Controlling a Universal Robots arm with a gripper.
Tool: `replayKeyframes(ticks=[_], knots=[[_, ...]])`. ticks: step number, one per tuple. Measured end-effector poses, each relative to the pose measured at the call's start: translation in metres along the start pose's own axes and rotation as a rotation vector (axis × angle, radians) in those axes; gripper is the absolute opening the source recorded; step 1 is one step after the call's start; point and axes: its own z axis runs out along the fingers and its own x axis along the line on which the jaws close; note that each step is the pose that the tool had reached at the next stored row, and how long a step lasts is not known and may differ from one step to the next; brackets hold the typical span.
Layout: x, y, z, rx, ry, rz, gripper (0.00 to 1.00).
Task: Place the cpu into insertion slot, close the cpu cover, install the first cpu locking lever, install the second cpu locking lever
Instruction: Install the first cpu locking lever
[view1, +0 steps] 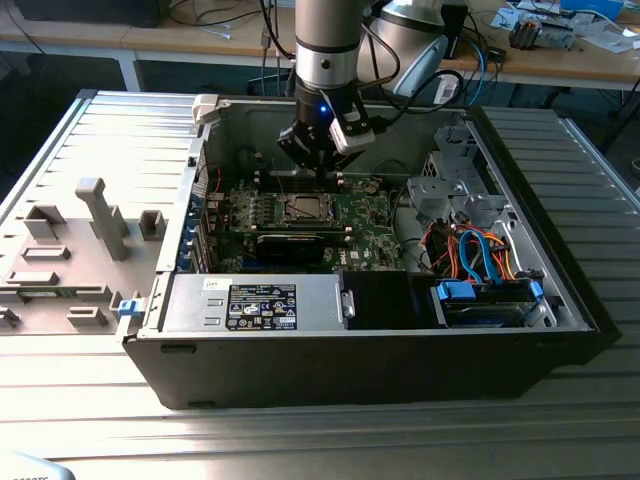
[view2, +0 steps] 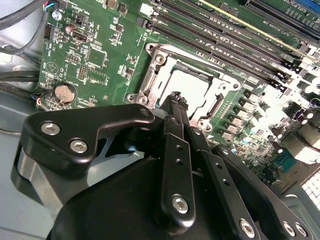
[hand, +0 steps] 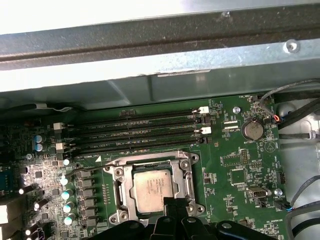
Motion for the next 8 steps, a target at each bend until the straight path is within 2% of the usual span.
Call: replayKeyframes(ticks=[8], knots=[[-0.0001, 0.0, -0.003, 0.0002, 0.0, 0.0, 0.11]])
